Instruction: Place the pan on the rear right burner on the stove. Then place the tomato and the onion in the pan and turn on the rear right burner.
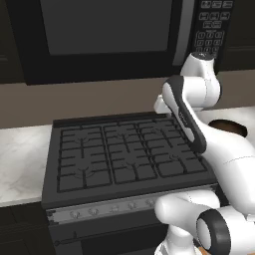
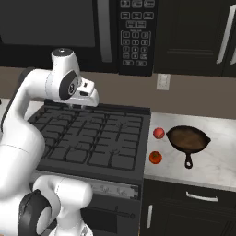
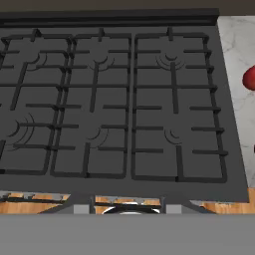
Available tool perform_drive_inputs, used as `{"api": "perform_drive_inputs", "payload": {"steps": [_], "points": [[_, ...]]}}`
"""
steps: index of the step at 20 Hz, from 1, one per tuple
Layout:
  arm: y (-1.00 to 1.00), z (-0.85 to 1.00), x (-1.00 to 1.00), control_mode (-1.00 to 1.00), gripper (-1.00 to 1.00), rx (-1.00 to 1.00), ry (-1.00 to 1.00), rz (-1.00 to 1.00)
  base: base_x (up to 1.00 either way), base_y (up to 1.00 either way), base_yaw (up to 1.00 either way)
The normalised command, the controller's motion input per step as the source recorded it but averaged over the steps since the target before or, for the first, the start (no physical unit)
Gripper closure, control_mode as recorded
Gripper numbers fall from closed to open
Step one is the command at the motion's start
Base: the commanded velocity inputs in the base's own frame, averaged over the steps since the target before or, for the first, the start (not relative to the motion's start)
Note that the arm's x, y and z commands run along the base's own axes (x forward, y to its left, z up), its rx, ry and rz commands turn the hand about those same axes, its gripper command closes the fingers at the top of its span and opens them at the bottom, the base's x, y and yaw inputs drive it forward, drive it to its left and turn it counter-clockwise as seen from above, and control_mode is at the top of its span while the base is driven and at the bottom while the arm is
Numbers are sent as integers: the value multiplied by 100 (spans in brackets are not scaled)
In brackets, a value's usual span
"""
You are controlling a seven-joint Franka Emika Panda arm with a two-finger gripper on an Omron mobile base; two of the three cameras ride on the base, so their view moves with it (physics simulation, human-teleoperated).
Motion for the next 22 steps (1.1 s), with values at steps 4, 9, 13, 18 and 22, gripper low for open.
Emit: {"api": "perform_drive_inputs", "payload": {"steps": [4, 9, 13, 18, 22], "points": [[-18, -5, 0, -100, -100, 0, 0, 0, 0, 0, 0], [-33, -13, 0, -100, -100, 1, 0, 0, 0, 0, 0], [-39, -14, 0, -100, -100, 0, 0, 0, 0, 0, 0], [-50, -15, 0, -100, -100, 0, 0, 0, 0, 0, 0], [-54, -10, 0, -100, -100, 0, 0, 0, 0, 0, 0]]}}
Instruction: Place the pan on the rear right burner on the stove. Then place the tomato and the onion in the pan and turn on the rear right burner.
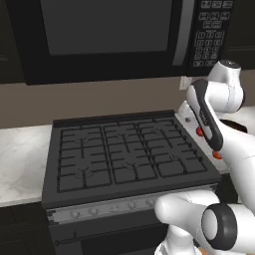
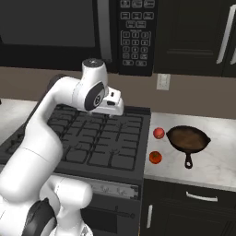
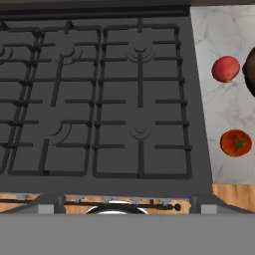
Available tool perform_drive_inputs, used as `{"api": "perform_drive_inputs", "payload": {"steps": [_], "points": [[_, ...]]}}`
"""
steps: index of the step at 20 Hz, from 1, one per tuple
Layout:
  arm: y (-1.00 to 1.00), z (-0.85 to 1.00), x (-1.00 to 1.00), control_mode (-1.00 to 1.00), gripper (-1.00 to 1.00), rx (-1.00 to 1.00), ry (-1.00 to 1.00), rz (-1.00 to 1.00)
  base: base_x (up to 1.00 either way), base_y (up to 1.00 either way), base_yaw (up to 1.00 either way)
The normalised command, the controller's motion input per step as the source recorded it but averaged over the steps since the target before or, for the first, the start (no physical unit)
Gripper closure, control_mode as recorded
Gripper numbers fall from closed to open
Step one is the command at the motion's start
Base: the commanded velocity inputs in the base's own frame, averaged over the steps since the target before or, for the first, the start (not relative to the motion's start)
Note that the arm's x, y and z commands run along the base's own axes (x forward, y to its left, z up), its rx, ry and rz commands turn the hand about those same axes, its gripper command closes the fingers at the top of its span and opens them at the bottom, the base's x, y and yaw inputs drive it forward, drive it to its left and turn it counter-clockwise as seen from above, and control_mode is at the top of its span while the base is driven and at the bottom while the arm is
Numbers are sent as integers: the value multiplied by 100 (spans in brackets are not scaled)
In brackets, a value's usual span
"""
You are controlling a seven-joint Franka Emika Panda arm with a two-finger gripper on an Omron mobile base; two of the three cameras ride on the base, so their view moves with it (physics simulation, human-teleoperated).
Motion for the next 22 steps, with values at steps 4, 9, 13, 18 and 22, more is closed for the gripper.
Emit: {"api": "perform_drive_inputs", "payload": {"steps": [4, 9, 13, 18, 22], "points": [[-57, -11, 1, -100, -100, 1, 3, -4, 0, 0, 0], [-58, -8, 1, -100, -100, 0, 3, -5, 0, 0, 0], [-54, -6, 1, -100, -100, 0, 2, -4, 0, 0, 0], [-47, -9, 0, -100, -100, 0, 0, 0, 0, 0, 0], [-47, -9, 2, -100, -100, 0, 0, 0, 0, 0, 0]]}}
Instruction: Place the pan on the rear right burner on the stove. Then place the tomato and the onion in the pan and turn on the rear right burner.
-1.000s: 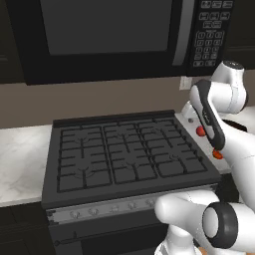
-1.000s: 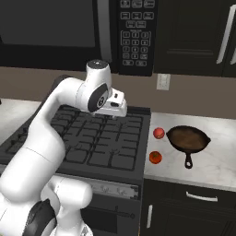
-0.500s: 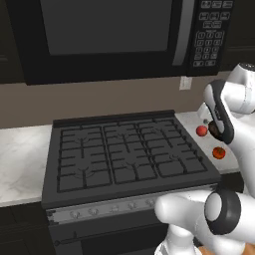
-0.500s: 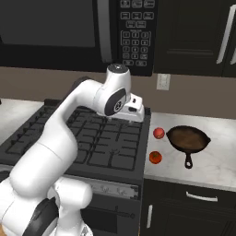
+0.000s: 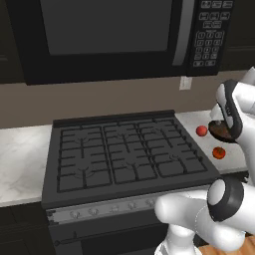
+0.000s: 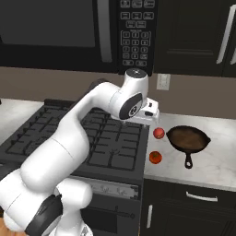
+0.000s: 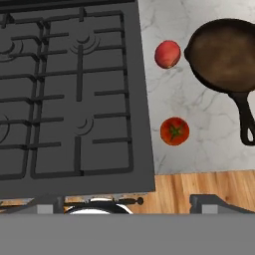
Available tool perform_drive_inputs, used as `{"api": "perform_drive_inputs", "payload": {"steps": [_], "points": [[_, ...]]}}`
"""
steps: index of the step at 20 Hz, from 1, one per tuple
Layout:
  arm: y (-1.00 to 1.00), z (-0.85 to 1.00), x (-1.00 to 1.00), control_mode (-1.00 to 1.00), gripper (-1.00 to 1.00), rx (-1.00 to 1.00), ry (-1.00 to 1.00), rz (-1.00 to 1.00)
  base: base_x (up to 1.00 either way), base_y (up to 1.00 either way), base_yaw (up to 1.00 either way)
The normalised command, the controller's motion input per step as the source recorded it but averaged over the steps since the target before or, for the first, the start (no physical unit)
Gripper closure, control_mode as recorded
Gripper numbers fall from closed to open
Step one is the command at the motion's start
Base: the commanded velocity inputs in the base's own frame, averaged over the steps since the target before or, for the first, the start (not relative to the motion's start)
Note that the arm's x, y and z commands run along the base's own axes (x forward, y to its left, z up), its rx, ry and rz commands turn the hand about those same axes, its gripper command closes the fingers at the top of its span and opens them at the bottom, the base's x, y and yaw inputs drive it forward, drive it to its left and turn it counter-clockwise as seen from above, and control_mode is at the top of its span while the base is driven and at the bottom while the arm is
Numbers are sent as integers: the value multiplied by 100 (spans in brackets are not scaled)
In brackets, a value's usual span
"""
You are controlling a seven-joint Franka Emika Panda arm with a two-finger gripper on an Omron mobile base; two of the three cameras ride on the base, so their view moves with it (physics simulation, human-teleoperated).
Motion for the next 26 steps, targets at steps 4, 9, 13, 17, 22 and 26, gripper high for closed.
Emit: {"api": "perform_drive_inputs", "payload": {"steps": [4, 9, 13, 17, 22, 26], "points": [[-44, -9, 9, -100, -100, 0, 0, -1, 0, 0, 0], [-47, -13, 10, -100, -100, 0, 0, -1, 0, 0, 0], [-44, -14, 9, -100, -100, 0, 0, 0, 0, 0, 0], [-38, -16, 13, -100, -100, 0, 0, 0, 0, 0, 0], [-34, -19, 11, -100, -100, 0, 0, 0, 0, 0, 0], [-30, -26, 6, -100, -100, -1, 0, 0, 0, 0, 0]]}}
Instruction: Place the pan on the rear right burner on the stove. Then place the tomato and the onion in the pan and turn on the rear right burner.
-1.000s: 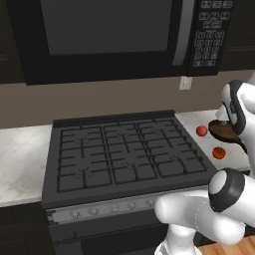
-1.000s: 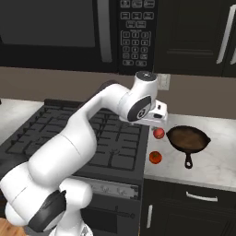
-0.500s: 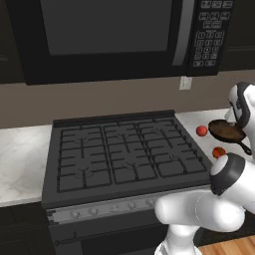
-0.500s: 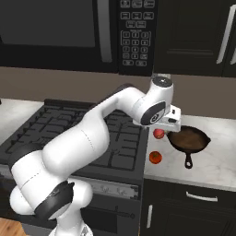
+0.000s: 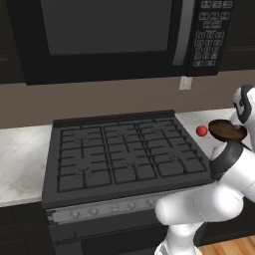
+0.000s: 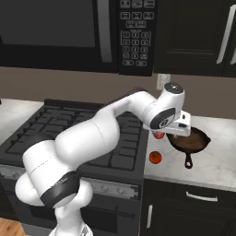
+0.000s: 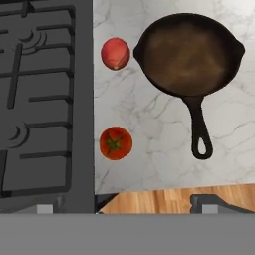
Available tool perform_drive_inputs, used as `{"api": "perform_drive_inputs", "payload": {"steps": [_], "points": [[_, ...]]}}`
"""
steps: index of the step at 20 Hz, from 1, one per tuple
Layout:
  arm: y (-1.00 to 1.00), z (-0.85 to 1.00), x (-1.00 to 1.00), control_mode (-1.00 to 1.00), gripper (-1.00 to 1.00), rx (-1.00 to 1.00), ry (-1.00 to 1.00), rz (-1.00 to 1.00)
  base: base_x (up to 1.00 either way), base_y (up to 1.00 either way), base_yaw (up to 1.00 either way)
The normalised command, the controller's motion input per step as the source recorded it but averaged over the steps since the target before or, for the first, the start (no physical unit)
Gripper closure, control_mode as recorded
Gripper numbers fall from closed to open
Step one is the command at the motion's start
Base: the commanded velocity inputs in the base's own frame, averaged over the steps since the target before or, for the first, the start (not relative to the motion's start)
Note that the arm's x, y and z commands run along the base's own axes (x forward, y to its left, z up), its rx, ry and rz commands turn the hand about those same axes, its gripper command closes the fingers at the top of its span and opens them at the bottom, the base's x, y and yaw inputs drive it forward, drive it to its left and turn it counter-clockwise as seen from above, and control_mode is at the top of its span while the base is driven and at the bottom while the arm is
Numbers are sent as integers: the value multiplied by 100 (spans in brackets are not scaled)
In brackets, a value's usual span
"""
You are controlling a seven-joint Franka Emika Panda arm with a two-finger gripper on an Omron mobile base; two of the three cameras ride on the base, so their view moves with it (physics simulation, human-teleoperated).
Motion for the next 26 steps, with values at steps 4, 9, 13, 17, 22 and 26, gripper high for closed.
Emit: {"api": "perform_drive_inputs", "payload": {"steps": [4, 9, 13, 17, 22, 26], "points": [[-25, -29, 4, -100, -100, -5, 0, 0, 0, 0, 0], [-30, -23, 9, -100, -100, -4, 0, 0, 0, 0, 0], [-28, -23, 7, -100, -100, -4, 0, 0, 0, 0, 0], [-24, -19, 6, -100, -100, 0, 0, 0, 0, 0, 0], [-20, -17, 11, -100, -100, 0, 2, 0, 0, 0, 0], [-15, -20, 10, -100, -100, 0, 2, 0, 0, 0, 0]]}}
